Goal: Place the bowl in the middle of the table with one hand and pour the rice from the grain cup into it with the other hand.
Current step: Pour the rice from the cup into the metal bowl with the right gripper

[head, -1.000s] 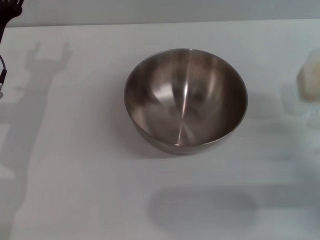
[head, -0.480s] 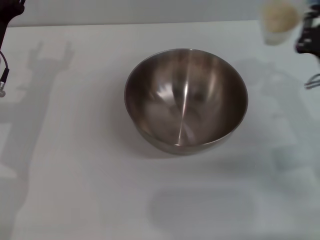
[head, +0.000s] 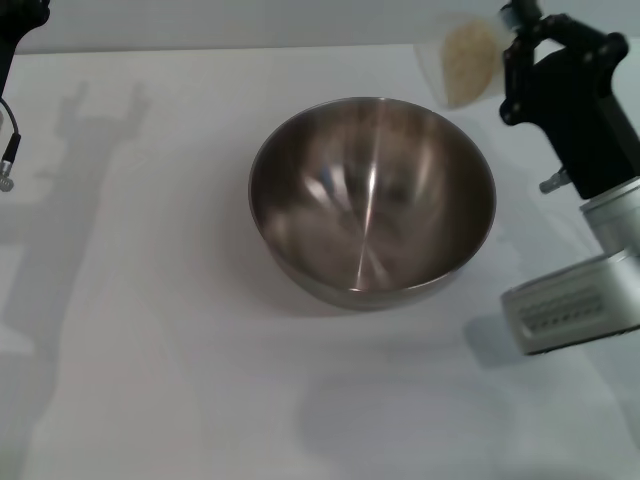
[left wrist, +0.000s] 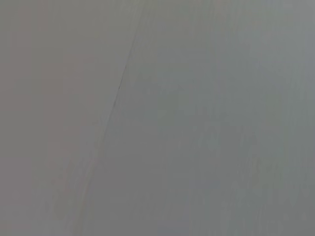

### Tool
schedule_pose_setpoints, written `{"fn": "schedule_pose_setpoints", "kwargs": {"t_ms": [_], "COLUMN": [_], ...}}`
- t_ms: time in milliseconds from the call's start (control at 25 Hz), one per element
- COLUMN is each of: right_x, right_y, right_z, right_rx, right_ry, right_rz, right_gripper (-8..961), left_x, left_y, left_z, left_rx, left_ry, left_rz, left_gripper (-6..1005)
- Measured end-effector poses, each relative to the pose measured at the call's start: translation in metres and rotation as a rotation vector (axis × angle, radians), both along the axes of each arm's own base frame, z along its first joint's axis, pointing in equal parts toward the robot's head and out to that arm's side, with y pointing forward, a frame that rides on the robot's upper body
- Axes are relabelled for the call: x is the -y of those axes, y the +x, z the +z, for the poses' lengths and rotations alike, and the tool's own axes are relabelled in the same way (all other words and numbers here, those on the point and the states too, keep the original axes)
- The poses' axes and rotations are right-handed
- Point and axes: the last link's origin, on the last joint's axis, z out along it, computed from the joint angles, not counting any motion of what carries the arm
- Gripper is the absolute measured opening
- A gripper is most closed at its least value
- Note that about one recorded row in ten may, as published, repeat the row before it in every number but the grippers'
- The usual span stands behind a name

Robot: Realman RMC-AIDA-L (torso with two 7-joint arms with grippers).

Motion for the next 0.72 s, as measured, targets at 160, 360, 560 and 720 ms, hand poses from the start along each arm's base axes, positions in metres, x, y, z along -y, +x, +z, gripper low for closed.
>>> {"fn": "schedule_pose_setpoints", "kwargs": {"t_ms": [160, 360, 560, 720], "right_x": [0.003, 0.003, 0.003, 0.005], "right_y": [-0.003, -0.003, -0.003, -0.002], "right_z": [-0.009, -0.019, -0.022, -0.022], "right_rx": [0.154, 0.338, 0.451, 0.521], "right_ry": [0.045, 0.075, 0.108, 0.140], "right_rz": [0.034, 0.074, 0.123, 0.165], "right_gripper": [14, 14, 14, 13], "left_x": [-0.001, -0.001, -0.002, -0.001], "left_y": [0.002, 0.003, 0.004, 0.004], "left_z": [0.000, 0.000, 0.000, 0.001], "left_rx": [0.000, 0.003, 0.004, 0.006], "left_ry": [0.000, 0.001, 0.003, 0.005], "left_rz": [-0.004, -0.009, -0.012, -0.012], "left_gripper": [815, 815, 815, 815]}}
